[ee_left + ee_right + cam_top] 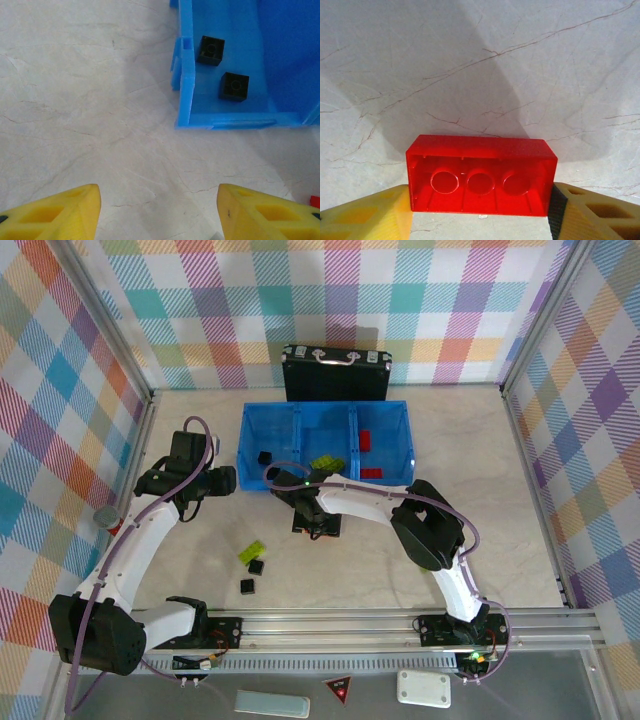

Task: Sort the legos into containers by color
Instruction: Pick up the lego from the center of the table.

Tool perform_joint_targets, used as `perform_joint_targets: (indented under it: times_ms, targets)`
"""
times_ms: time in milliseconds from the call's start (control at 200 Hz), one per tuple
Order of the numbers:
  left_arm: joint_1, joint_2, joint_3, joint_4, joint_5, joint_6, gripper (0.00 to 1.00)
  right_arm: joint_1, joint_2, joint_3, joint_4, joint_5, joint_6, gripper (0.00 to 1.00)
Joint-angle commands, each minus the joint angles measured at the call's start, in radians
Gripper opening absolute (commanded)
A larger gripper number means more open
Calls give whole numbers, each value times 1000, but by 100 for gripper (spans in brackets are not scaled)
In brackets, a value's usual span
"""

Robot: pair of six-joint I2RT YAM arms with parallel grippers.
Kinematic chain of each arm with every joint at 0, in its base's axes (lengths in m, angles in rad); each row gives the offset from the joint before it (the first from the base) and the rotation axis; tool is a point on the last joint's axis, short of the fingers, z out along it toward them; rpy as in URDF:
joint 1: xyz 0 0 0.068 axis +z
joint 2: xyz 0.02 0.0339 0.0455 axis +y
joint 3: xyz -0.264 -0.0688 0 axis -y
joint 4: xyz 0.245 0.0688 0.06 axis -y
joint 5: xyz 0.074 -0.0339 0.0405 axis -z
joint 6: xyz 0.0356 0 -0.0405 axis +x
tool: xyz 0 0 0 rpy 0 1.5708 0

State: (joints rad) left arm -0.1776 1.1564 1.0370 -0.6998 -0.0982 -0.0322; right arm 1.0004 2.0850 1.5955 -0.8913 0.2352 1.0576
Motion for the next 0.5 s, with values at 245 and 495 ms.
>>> perform_joint_targets:
  times_ms: [245, 495]
  targets:
    - [18, 6, -2, 13, 0, 16, 63, 1, -48, 18, -33, 44, -97, 67]
    - [18, 11, -3, 16, 1, 14, 62, -8, -103, -10, -45, 48, -231, 67]
